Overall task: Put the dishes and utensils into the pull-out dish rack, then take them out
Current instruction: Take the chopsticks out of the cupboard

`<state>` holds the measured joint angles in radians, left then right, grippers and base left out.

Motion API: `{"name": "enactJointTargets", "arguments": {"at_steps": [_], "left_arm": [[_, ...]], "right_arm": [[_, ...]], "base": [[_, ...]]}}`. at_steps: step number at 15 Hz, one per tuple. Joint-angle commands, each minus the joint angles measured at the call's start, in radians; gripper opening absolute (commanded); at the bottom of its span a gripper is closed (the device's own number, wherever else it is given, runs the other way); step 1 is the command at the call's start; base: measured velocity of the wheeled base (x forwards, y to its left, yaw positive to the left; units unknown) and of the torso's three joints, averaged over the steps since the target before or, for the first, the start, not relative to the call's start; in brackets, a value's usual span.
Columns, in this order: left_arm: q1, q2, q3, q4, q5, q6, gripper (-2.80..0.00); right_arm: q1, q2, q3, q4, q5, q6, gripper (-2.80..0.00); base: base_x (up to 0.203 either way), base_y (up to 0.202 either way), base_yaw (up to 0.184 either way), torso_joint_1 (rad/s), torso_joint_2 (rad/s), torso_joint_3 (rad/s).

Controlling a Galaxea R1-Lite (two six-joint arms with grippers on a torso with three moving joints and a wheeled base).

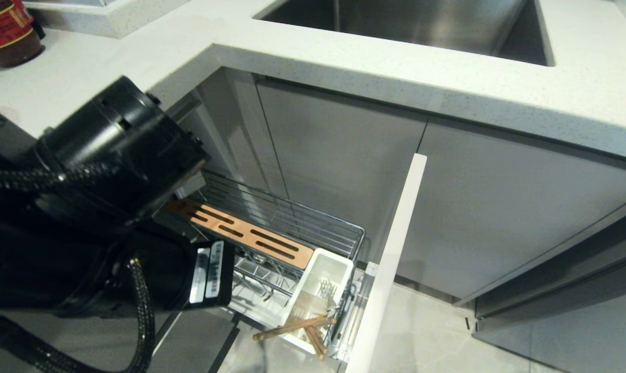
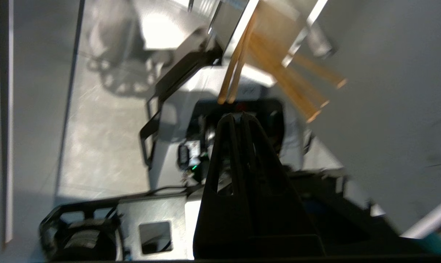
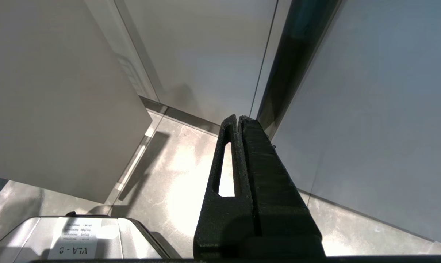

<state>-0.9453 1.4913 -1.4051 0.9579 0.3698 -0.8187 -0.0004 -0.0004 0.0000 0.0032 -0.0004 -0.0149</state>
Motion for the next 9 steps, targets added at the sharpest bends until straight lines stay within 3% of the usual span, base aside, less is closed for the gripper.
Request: {"name": "enactJointTargets", "arguments": {"at_steps": [1,6,7,9], "left_arm": [[-0.024,0.024,0.061,0.004,0.001,-0.011,-2.80],[-0.049,0.104,0.185,-0.078,-0.002,-0.011,-2.80],[-0.049,0.116,0.190,-0.079,-0.001,-0.010,0.00],[-0.047,0.116,0.189,-0.080,0.000,-0.010,0.00]], "right_arm": [[0.000,0.000,0.000,0.000,0.000,0.000,-2.80],[0.000,0.000,0.000,0.000,0.000,-0.001,-2.80],[0.000,0.000,0.000,0.000,0.000,-0.001,-2.80],[0.000,0.000,0.000,0.000,0.000,0.000,-2.80]], "base": [[0.000,0.000,0.000,0.000,0.00,0.000],[0.000,0.000,0.000,0.000,0.00,0.000],[0.000,0.000,0.000,0.000,0.00,0.000],[0.000,0.000,0.000,0.000,0.00,0.000]]}}
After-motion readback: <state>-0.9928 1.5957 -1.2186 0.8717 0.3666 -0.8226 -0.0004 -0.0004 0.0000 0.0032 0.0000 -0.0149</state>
